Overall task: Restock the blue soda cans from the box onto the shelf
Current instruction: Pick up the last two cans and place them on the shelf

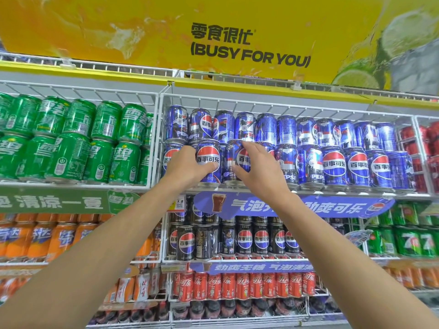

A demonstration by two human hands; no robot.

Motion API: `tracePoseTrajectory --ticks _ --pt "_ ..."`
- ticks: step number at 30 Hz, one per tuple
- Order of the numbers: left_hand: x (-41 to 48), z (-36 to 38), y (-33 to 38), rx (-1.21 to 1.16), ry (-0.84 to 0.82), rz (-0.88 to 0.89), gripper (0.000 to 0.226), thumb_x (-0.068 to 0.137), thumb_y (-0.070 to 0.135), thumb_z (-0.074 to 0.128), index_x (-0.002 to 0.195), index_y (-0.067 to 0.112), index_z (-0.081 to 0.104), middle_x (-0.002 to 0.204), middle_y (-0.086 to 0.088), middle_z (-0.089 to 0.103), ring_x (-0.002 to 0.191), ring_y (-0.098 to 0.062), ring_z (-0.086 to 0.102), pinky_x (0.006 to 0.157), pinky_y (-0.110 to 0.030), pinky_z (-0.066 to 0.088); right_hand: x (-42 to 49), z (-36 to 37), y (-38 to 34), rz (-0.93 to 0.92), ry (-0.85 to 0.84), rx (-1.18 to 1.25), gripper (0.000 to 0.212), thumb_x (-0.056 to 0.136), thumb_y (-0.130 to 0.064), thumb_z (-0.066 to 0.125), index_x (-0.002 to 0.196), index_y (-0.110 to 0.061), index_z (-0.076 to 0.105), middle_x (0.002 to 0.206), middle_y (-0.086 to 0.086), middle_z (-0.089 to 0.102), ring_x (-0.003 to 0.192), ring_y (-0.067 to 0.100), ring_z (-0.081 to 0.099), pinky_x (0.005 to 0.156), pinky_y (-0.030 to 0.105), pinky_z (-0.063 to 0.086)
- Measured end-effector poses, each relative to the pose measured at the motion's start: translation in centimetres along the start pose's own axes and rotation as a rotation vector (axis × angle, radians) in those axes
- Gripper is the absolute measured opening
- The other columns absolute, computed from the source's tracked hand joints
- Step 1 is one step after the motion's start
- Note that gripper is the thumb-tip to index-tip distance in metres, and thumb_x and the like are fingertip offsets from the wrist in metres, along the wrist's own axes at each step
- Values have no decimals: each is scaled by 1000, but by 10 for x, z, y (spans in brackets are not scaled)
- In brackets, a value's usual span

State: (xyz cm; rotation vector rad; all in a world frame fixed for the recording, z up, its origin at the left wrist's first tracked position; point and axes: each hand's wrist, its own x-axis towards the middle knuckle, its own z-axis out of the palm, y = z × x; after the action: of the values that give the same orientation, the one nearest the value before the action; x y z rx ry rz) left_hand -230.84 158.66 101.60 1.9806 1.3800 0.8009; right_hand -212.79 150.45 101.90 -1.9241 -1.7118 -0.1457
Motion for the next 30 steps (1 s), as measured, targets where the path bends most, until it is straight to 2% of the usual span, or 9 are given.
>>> tracePoseTrajectory --ticks 2,6,9,11,14,20,24,26,30 --pt "-1 -1 0 -17 2 8 34 80 48 81 86 18 66 89 -12 75 78 -29 73 78 -49 61 1 0 1 -1 2 -10 70 99 -39 67 158 -16 38 157 3 46 134 26 55 103 42 50" --pt "-2 -1 -4 -31 4 -4 50 75 56 81 92 11 67 95 -24 75 79 -40 73 73 -56 61 2 -1 1 -8 8 -19 68 98 -40 69 155 -16 42 149 3 53 127 26 59 99 42 53" --pt "-1 -1 -4 -26 21 -4 49 72 61 80 84 17 60 101 -24 75 84 -40 73 74 -58 61 3 -3 1 -14 11 -23 67 97 -41 69 154 -16 43 146 3 55 124 26 60 98 43 53" --pt "1 -1 -2 -8 18 -2 47 74 60 79 78 18 59 92 -21 74 79 -38 73 77 -56 60 3 -4 1 -19 19 -31 67 97 -42 69 154 -16 44 146 3 55 125 26 60 99 43 53" --pt "4 0 -3 26 19 -4 50 82 55 76 68 28 36 73 -2 51 72 -24 59 73 -48 55 1 -6 0 -13 28 -44 66 98 -41 69 154 -17 44 147 4 54 127 27 59 100 44 52" --pt "3 -3 -6 79 28 -1 50 84 53 73 82 7 56 68 -4 47 64 -26 52 60 -37 38 -2 -12 -2 -24 -7 -86 64 98 -41 66 154 -18 45 146 5 56 114 28 65 94 48 55" --pt "-6 -6 -8 107 36 16 48 86 50 72 70 16 43 60 1 41 56 -22 44 56 -32 34 -5 -17 0 -66 -58 -107 61 98 -35 66 152 -16 46 143 6 58 98 26 67 85 46 57" --pt "-9 -8 -9 110 27 15 48 87 48 71 68 19 38 58 0 37 56 -23 42 59 -37 38 -6 -18 2 -77 -77 -108 58 97 -30 67 150 -14 48 140 9 59 89 25 67 83 46 58" --pt "-15 -10 -9 116 33 10 47 87 47 71 70 15 41 60 -2 36 58 -22 39 59 -37 34 -6 -18 1 -62 -111 -123 66 98 -27 67 158 -16 41 161 6 44 106 28 70 96 45 56"
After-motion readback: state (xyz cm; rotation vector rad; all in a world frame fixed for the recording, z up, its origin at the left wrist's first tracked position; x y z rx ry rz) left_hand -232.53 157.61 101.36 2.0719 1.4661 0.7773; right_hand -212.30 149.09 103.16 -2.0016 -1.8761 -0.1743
